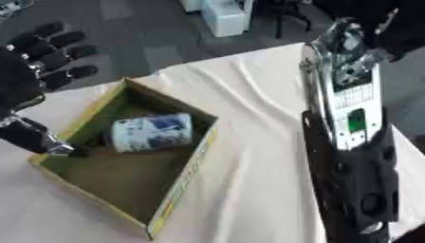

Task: Pick up objects on the table and place them in the box.

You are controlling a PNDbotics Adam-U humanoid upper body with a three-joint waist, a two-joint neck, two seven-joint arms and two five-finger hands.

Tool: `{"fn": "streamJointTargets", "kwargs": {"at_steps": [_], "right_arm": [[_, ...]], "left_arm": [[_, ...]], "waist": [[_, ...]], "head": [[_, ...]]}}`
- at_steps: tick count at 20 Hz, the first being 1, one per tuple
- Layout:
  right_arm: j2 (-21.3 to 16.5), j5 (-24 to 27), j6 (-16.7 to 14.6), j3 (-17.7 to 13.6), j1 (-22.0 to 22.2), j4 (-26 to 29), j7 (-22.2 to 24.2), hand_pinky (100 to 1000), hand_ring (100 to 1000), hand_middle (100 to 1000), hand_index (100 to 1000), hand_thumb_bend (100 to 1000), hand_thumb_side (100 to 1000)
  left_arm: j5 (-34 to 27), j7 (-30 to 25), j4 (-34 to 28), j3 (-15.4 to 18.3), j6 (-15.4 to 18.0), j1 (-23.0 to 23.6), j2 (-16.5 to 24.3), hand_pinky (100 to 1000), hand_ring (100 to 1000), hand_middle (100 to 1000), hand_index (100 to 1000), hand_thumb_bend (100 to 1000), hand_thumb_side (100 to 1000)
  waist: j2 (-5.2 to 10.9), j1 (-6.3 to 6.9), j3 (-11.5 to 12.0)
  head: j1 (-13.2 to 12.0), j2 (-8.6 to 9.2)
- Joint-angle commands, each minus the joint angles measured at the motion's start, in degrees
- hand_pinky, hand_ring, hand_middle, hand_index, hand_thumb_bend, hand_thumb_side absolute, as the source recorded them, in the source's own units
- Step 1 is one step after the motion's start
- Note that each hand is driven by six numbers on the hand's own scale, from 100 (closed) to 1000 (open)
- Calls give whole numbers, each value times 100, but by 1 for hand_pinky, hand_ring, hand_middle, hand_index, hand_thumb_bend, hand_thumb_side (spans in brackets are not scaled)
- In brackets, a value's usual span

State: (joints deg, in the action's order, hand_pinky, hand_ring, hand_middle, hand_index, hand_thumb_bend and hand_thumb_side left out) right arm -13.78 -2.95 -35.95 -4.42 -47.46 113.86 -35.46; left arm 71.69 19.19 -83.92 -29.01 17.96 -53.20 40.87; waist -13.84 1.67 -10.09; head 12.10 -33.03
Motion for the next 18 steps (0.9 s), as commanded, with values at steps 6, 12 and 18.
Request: {"fn": "streamJointTargets", "kwargs": {"at_steps": [6, 12, 18], "right_arm": [[-112, 83, -1602, -63, -86, 73, -1651, 406, 328, 443, 466, 100, 963], [-173, 105, -1602, -86, -8, 73, -1651, 406, 328, 444, 468, 100, 962], [-300, 76, -1602, -149, 188, 73, -1651, 403, 329, 444, 470, 100, 961]], "left_arm": [[-430, -239, -253, 53, -132, -114, 154, 1000, 1000, 898, 881, 775, 930], [-740, 28, -764, 206, -226, -43, 432, 860, 915, 823, 825, 548, 886], [-2380, 1050, -2334, 789, -786, 590, 1014, 489, 642, 642, 702, 126, 883]], "waist": [[144, 0, 12], [191, 10, 113], [289, -65, 380]], "head": [[40, 19], [9, 28], [144, 127]]}}
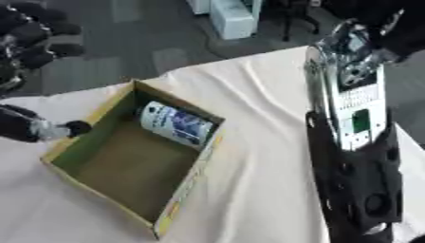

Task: Pick up objects on the table and place them in the box.

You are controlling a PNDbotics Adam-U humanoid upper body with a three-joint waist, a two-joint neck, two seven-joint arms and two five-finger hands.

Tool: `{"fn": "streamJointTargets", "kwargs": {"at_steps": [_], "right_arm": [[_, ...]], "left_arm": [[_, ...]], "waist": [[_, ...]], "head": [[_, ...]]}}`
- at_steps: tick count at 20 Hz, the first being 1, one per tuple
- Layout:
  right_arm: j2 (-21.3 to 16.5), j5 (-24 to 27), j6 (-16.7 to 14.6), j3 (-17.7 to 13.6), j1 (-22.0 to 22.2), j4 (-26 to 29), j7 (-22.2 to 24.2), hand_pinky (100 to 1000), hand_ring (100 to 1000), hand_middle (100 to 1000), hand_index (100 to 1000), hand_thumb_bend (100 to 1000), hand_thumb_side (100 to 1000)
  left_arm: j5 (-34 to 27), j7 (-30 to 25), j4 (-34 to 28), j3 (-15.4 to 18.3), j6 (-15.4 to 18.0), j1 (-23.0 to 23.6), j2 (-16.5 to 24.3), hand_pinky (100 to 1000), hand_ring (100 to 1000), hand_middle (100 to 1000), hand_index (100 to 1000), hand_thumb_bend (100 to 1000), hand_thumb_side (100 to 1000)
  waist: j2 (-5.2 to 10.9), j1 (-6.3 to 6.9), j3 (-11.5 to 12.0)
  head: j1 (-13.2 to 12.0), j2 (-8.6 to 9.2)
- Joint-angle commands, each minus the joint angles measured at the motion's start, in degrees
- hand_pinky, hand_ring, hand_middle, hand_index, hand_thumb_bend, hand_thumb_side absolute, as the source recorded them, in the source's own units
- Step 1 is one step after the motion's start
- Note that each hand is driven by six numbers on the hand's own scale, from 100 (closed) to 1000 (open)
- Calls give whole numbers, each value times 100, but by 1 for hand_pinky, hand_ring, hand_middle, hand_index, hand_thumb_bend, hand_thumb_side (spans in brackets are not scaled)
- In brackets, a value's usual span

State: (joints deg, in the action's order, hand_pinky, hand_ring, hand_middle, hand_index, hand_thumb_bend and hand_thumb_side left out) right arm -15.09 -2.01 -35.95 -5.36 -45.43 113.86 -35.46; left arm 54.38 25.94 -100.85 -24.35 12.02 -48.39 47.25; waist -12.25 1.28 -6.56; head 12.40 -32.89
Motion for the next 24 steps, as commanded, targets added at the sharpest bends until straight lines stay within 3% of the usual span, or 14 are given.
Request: {"fn": "streamJointTargets", "kwargs": {"at_steps": [1, 4, 6, 8, 10, 15, 16, 17, 21, 24], "right_arm": [[-200, -42, -1602, -75, 45, 73, -1651, 403, 330, 444, 471, 100, 961], [-276, -110, -1602, -83, 238, 73, -1651, 399, 331, 445, 474, 100, 964], [-348, -191, -1602, -87, 397, 73, -1651, 396, 331, 445, 475, 100, 967], [-413, -281, -1602, -89, 576, 73, -1651, 391, 332, 445, 477, 100, 951], [-467, -380, -1602, -79, 770, 73, -1651, 387, 333, 446, 479, 100, 976], [-603, -722, -1602, 22, 1235, 73, -1651, 376, 335, 447, 483, 100, 986], [-617, -793, -1602, 61, 1306, 73, -1651, 374, 336, 445, 483, 100, 922], [-627, -863, -1602, 112, 1374, 73, -1651, 371, 337, 447, 484, 100, 991], [-634, -1131, -1602, 302, 1552, 73, -1651, 367, 339, 448, 487, 100, 995], [-619, -1255, -1602, 392, 1595, 73, -1651, 366, 339, 448, 487, 100, 996]], "left_arm": [[-985, 603, -986, 476, -258, 366, 456, 461, 615, 625, 692, 100, 884], [-1729, 1370, -1328, 862, -20, 1159, 532, 383, 540, 597, 673, 100, 860], [-2053, 1838, -1363, 1130, 211, 1818, 349, 326, 490, 587, 658, 100, 841], [-2500, 2259, -1371, 1352, 476, 2313, -31, 242, 401, 556, 582, 100, 810], [-2975, 2515, -1373, 1547, 825, 2577, -421, 228, 365, 531, 574, 100, 797], [-3447, 2600, -1374, 2007, 1983, 2457, -912, 276, 365, 494, 564, 100, 780], [-3467, 2602, -1374, 2060, 2128, 2432, -958, 276, 365, 495, 564, 100, 780], [-3477, 2602, -1374, 2078, 2221, 2430, -994, 271, 360, 496, 566, 100, 782], [-3338, 2578, -1374, 1970, 2528, 2399, -1037, 285, 377, 494, 560, 100, 785], [-3241, 2589, -1374, 1905, 2767, 2361, -1024, 293, 383, 487, 555, 100, 786]], "waist": [[155, -59, 103], [232, -130, 267], [288, -197, 416], [350, -288, 582], [409, -388, 747], [519, -589, 1134], [526, -617, 1188], [529, -656, 1241], [516, -730, 1357], [507, -748, 1365]], "head": [[145, 128], [163, 29], [193, -64], [272, -146], [350, -245], [550, -424], [559, -460], [573, -496], [575, -570], [621, -484]]}}
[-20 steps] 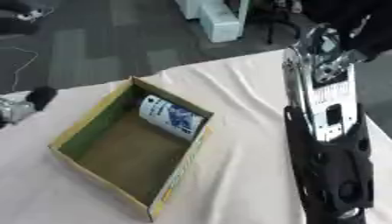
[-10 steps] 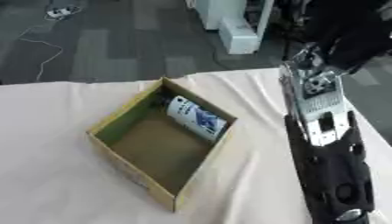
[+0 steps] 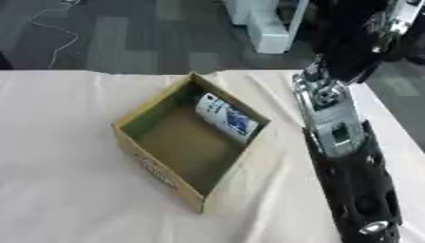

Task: Pick up objects on the table and place them in the box.

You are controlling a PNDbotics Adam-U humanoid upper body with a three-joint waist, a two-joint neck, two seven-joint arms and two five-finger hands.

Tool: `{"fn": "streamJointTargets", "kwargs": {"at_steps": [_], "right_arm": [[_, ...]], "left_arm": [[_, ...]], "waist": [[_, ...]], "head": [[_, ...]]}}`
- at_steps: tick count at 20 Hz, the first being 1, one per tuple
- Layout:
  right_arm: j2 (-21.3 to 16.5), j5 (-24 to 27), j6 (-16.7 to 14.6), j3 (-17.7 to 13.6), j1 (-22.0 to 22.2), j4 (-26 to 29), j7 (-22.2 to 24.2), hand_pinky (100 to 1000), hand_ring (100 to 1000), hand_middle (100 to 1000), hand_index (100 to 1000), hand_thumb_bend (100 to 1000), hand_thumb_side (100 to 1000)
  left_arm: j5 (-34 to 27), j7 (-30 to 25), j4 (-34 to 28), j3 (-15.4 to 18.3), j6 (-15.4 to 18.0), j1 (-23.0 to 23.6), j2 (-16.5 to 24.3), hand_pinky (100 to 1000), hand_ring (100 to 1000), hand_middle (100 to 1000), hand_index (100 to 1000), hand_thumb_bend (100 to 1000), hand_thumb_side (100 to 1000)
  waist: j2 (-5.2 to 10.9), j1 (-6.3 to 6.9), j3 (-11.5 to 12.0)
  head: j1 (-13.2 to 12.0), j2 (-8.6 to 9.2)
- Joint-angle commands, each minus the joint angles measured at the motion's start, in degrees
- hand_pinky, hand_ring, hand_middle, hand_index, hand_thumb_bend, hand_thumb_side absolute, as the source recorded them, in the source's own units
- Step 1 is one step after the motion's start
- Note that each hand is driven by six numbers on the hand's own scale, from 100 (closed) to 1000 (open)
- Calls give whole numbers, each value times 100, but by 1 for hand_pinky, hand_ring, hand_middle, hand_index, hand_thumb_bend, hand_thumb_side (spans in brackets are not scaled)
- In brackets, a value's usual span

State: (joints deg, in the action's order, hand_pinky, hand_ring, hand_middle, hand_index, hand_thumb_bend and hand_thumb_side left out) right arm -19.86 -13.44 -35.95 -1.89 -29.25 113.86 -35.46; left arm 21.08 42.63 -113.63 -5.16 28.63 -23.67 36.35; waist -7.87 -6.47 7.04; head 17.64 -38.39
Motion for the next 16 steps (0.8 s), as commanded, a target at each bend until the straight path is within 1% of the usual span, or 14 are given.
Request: {"fn": "streamJointTargets", "kwargs": {"at_steps": [1, 5, 9, 11, 16], "right_arm": [[-139, -142, -1602, 65, -21, 74, -1651, 366, 339, 448, 487, 100, 996], [-145, -188, -1602, 88, -65, 74, -1651, 369, 338, 447, 485, 100, 995], [-165, -169, -1602, 76, -84, 74, -1651, 368, 339, 447, 485, 100, 996], [-163, -177, -1602, 85, -84, 74, -1651, 368, 339, 447, 486, 100, 996], [-148, -216, -1602, 112, -87, 74, -1651, 368, 339, 447, 486, 100, 997]], "left_arm": [[123, 927, -96, -27, 1206, -119, 86, 297, 388, 482, 552, 100, 788], [271, 857, -96, -68, 1586, -110, 119, 306, 398, 472, 544, 100, 795], [415, 792, -96, -56, 1884, -112, 113, 305, 399, 464, 539, 100, 799], [456, 781, -96, -51, 1950, -93, 104, 303, 398, 464, 539, 100, 799], [553, 799, -96, 1, 1958, -50, 89, 317, 413, 468, 540, 100, 797]], "waist": [[64, 28, 0], [79, 64, -26], [88, 93, -28], [80, 93, -27], [59, 82, -17]], "head": [[148, 141], [261, 400], [296, 580], [298, 627], [498, 835]]}}
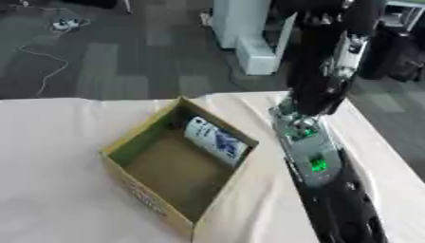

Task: Pick up objects on the table and place them in the box.

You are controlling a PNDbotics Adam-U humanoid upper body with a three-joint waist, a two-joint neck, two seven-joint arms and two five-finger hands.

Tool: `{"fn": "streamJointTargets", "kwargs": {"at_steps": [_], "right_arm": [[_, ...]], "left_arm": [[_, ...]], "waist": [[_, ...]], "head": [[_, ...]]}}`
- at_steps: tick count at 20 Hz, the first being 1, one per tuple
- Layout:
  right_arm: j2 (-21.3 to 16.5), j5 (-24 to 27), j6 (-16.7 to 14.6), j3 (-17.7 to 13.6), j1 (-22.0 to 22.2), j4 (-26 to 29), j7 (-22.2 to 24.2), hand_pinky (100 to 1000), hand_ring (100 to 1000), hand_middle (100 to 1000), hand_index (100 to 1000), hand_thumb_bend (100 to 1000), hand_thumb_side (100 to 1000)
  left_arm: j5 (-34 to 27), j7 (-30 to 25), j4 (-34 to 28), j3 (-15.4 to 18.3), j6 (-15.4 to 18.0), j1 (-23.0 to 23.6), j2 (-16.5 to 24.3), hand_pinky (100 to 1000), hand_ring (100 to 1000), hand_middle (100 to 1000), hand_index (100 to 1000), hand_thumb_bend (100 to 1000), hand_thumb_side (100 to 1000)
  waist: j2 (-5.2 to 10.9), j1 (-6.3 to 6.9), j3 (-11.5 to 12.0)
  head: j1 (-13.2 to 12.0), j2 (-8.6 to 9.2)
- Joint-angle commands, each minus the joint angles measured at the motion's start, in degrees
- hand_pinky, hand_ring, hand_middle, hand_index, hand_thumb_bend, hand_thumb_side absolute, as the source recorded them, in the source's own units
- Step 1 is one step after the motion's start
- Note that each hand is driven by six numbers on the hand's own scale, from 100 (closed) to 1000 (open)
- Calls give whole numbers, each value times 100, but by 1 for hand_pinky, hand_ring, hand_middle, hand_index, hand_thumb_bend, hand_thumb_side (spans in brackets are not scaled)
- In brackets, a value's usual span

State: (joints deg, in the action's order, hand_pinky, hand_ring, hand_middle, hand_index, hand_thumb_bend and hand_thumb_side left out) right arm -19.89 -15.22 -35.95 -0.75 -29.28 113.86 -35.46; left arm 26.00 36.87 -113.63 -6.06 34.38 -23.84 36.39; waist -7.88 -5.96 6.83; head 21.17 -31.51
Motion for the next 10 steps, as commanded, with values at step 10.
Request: {"fn": "streamJointTargets", "kwargs": {"at_steps": [10], "right_arm": [[-149, -86, -1602, 26, -90, 74, -1651, 367, 340, 448, 487, 100, 999]], "left_arm": [[273, 1460, -96, 287, 1250, 35, 115, 515, 479, 495, 543, 100, 797]], "waist": [[65, 42, 20]], "head": [[257, 425]]}}
